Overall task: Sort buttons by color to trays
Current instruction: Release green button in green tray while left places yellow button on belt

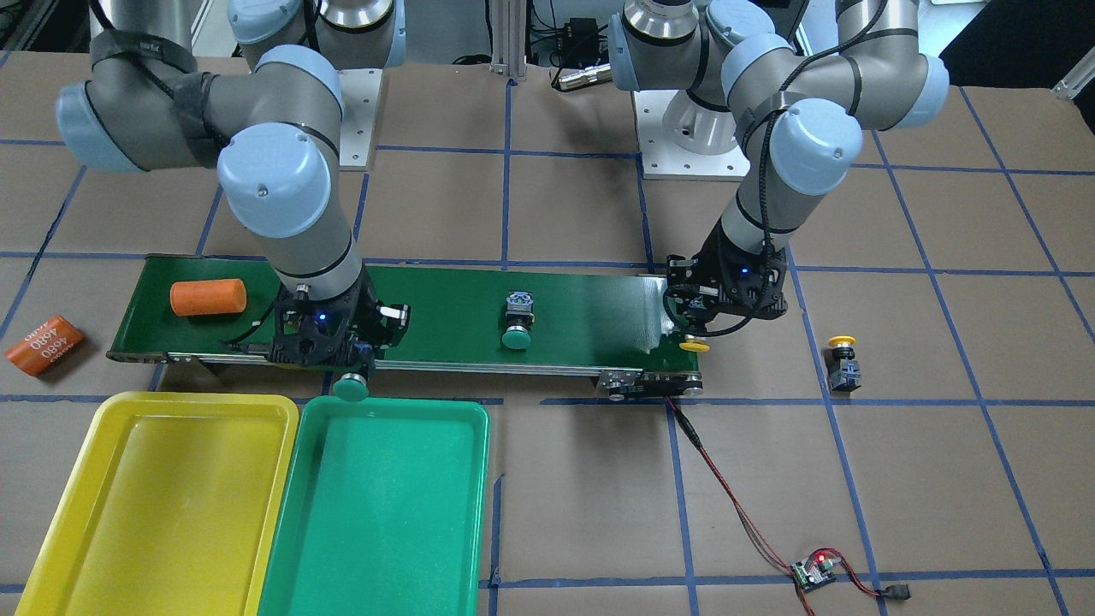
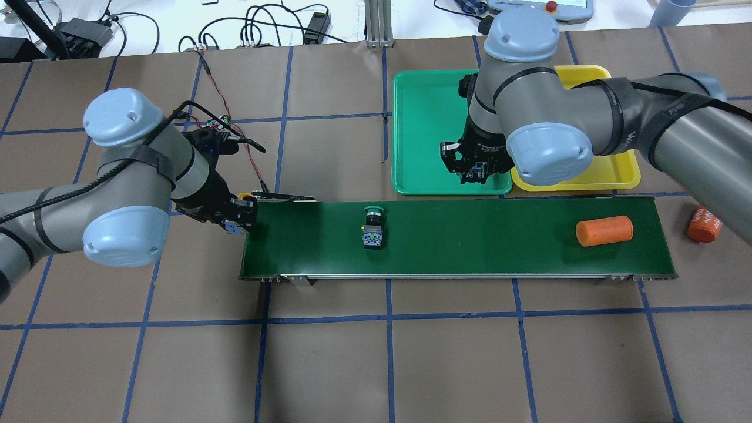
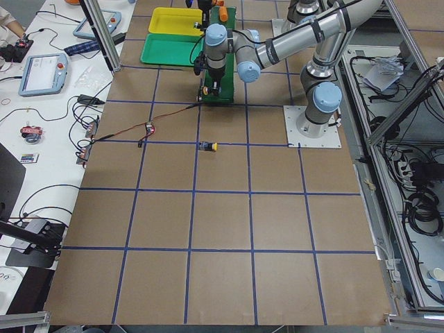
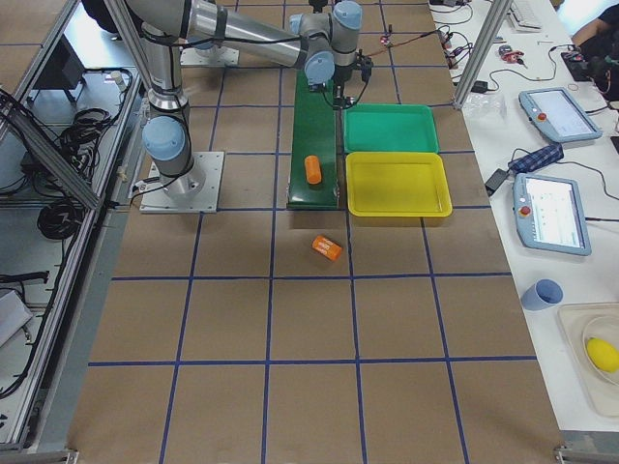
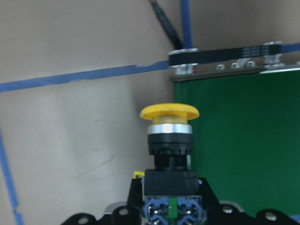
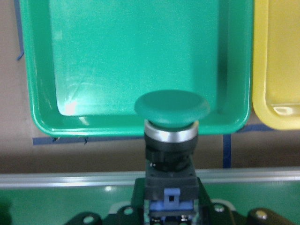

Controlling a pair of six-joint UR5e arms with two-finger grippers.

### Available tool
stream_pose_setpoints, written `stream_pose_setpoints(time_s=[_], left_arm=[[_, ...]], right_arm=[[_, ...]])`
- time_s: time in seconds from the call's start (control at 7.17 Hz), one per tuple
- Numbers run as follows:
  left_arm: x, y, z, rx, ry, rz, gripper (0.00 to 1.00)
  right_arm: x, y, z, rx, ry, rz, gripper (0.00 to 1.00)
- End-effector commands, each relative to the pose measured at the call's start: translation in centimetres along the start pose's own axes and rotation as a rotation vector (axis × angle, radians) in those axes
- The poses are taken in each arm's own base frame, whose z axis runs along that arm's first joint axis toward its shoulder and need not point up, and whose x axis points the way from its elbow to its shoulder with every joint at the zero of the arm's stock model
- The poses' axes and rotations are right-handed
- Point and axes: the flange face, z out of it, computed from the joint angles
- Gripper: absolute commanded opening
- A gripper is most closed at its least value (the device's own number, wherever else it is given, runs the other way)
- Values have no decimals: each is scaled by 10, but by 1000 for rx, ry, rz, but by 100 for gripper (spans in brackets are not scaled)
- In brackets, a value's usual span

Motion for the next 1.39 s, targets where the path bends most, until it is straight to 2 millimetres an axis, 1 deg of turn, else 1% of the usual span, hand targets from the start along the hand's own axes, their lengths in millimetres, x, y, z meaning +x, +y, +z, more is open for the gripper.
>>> stream_pose_setpoints(time_s=[0.0, 0.14, 0.28, 0.42, 0.56, 0.7, 0.84, 0.98, 1.12, 1.26], left_arm=[[33, 1, 14, 18, 5, -49, 0], [38, 2, 18, 10, 9, -83, 9], [50, 7, 24, -6, 9, -77, 62], [57, 13, 29, -19, 6, -58, 100], [56, 10, 21, 1, 3, -55, 100], [53, 8, -9, 55, -1, -45, 100], [31, 2, -36, 22, -1, -73, 100], [-13, -14, -48, 18, -2, -27, 100], [-67, -20, -39, -5, -6, -88, 100], [-96, -26, -27, -33, -9, -134, 100]], right_arm=[[7, -48, 56, 121, 15, -16, 0], [13, -58, 66, 120, 78, -16, 0], [13, -62, 73, 117, 84, -17, 0], [16, -65, 87, 97, 92, -12, 0], [31, -69, 92, 84, 95, 8, 0], [44, -73, 93, 78, 93, 32, 52], [45, -74, 86, 91, 80, 50, 100], [48, -73, 69, 114, 79, 54, 100], [48, -68, 42, 140, 75, 55, 100], [47, -50, 3, 114, 79, 51, 100]])
